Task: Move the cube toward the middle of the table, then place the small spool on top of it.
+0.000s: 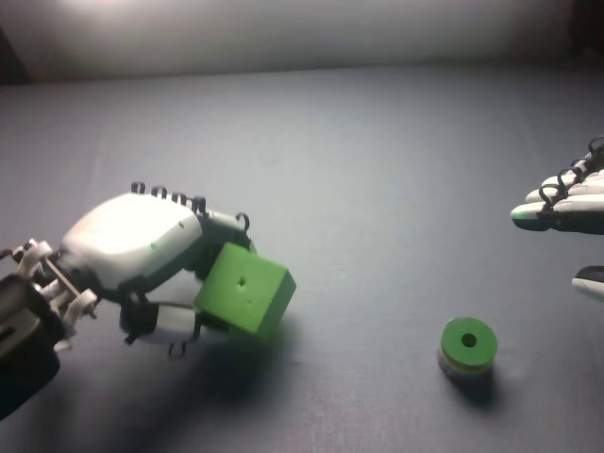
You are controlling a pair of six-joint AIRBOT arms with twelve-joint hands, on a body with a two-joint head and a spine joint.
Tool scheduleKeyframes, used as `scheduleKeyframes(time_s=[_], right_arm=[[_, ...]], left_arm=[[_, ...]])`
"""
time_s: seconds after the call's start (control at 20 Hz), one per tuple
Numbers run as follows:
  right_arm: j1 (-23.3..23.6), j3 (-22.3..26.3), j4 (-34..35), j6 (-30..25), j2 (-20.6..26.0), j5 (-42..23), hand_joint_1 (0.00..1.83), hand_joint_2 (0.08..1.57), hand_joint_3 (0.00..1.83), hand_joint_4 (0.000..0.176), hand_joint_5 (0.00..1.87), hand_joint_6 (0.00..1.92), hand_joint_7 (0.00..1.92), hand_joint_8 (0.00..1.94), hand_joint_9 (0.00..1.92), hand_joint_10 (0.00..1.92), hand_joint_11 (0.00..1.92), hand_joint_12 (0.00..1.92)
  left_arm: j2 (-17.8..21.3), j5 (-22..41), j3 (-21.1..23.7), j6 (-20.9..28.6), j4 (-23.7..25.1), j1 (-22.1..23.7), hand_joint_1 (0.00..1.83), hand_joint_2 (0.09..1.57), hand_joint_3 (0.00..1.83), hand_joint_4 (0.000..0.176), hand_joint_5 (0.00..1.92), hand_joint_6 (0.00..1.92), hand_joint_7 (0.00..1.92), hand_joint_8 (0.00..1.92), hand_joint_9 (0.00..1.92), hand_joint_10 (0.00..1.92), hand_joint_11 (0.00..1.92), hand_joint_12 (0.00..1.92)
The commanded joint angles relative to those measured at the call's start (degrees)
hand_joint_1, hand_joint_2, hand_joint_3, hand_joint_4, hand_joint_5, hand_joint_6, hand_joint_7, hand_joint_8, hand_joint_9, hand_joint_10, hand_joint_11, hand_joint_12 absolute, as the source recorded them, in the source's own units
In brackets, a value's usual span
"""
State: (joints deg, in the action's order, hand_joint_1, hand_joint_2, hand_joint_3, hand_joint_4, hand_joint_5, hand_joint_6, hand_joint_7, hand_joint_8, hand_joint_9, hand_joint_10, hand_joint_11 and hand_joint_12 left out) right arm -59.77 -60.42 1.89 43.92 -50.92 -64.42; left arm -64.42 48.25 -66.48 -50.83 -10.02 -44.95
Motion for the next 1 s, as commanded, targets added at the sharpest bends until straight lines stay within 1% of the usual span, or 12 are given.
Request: scheduleKeyframes(time_s=[0.0, 0.2, 0.25, 0.35, 0.45, 0.6, 0.65, 0.7, 0.75, 0.8, 0.85, 0.95], right_arm=[[0.79, -0.34, 1.16, -0.15, 0.14, -7.06, 0.81, 1.33, 0.00, 0.000, 0.57, 0.00, 0.55, 0.00, 0.52, 0.01, 0.14, 0.97], [0.79, -0.54, 2.09, -0.15, 0.07, -8.45, 0.98, 1.32, 0.00, 0.000, 0.61, 0.01, 0.58, 0.01, 0.56, 0.01, 0.15, 0.96], [0.79, -0.60, 2.20, -0.15, 0.01, -8.75, 1.04, 1.31, 0.00, 0.000, 0.63, 0.01, 0.62, 0.02, 0.59, 0.02, 0.18, 0.97], [0.79, -0.76, 2.52, -0.15, -0.22, -9.34, 0.97, 1.33, 0.01, 0.000, 0.63, 0.00, 0.64, 0.00, 0.61, 0.01, 0.19, 1.02], [0.80, -0.87, 2.67, -0.15, -0.47, -9.92, 0.89, 1.36, 0.00, 0.000, 0.57, 0.00, 0.63, 0.00, 0.62, 0.00, 0.26, 0.90], [1.31, -1.07, 2.68, -0.14, -0.87, -10.52, 0.76, 1.39, 0.00, 0.000, 0.47, 0.00, 0.52, 0.00, 0.54, 0.00, 0.18, 0.83], [1.46, -1.09, 2.68, -0.14, -0.92, -10.59, 0.76, 1.40, 0.01, 0.000, 0.43, 0.00, 0.49, 0.00, 0.50, 0.00, 0.15, 0.81], [1.50, -1.12, 2.66, -0.14, -0.96, -10.77, 0.81, 1.41, 0.01, 0.000, 0.40, 0.00, 0.46, 0.00, 0.48, 0.00, 0.13, 0.81], [1.56, -1.12, 2.65, -0.14, -0.97, -10.89, 0.87, 1.41, 0.00, 0.000, 0.41, 0.01, 0.47, 0.00, 0.50, 0.01, 0.14, 0.82], [1.57, -1.12, 2.65, -0.14, -0.97, -10.94, 0.88, 1.41, 0.00, 0.000, 0.42, 0.01, 0.47, 0.01, 0.50, 0.01, 0.15, 0.82], [1.57, -1.11, 2.64, -0.14, -0.97, -10.97, 0.91, 1.41, 0.00, 0.000, 0.43, 0.01, 0.49, 0.01, 0.53, 0.01, 0.16, 0.82], [1.57, -1.05, 2.60, -0.14, -0.97, -10.97, 0.93, 1.41, 0.00, 0.000, 0.39, 0.00, 0.48, 0.00, 0.52, 0.00, 0.15, 0.83]], left_arm=[[-0.58, 6.00, -0.48, 0.51, 0.92, 1.39, 1.25, 1.15, 0.00, 0.000, 0.97, 0.73, 0.90, 1.37, 0.75, 1.46, 0.60, 1.81], [-5.12, 0.54, -5.59, 2.92, 4.21, 7.21, 1.26, 1.15, 0.00, 0.000, 1.01, 0.62, 0.88, 1.40, 0.77, 1.18, 0.54, 1.61], [-6.02, -0.85, -6.51, 3.19, 5.09, 8.35, 1.26, 1.13, 0.00, 0.000, 1.03, 0.61, 0.94, 1.30, 0.82, 0.98, 0.56, 1.43], [-8.16, -4.38, -8.40, 3.21, 7.26, 11.11, 1.26, 1.13, 0.00, 0.000, 1.05, 0.55, 0.93, 1.32, 0.86, 1.04, 0.63, 1.47], [-10.57, -7.81, -10.46, 3.21, 8.73, 13.34, 1.28, 1.06, 0.00, 0.000, 1.18, 0.41, 1.07, 1.06, 1.00, 0.82, 0.71, 1.34], [-13.75, -11.72, -13.36, 3.26, 8.98, 14.59, 1.25, 1.06, 0.00, 0.000, 1.10, 0.69, 1.11, 0.88, 1.10, 0.62, 0.81, 1.28], [-14.36, -12.59, -13.93, 3.25, 8.98, 14.70, 1.24, 1.10, 0.00, 0.000, 0.97, 0.84, 1.06, 1.00, 1.07, 0.52, 0.78, 1.29], [-14.86, -13.32, -14.45, 3.24, 8.98, 14.70, 1.12, 1.04, 0.00, 0.000, 0.78, 0.29, 0.82, 0.37, 0.93, 0.29, 0.64, 1.15], [-15.13, -14.06, -14.83, 3.24, 8.98, 14.70, 1.08, 1.01, 0.00, 0.005, 0.74, 0.08, 0.77, 0.11, 0.90, 0.15, 0.59, 1.07], [-15.19, -14.48, -15.03, 3.24, 8.98, 14.69, 0.98, 1.02, 0.00, 0.068, 0.59, 0.02, 0.67, 0.02, 0.79, 0.05, 0.47, 1.04], [-15.23, -14.83, -15.21, 3.24, 8.97, 14.66, 0.93, 1.01, 0.00, 0.111, 0.48, 0.00, 0.53, 0.00, 0.66, 0.01, 0.38, 1.01], [-15.14, -14.89, -15.37, 3.27, 8.51, 14.46, 0.93, 0.98, 0.00, 0.135, 0.33, 0.00, 0.32, 0.00, 0.43, 0.00, 0.22, 0.98]])
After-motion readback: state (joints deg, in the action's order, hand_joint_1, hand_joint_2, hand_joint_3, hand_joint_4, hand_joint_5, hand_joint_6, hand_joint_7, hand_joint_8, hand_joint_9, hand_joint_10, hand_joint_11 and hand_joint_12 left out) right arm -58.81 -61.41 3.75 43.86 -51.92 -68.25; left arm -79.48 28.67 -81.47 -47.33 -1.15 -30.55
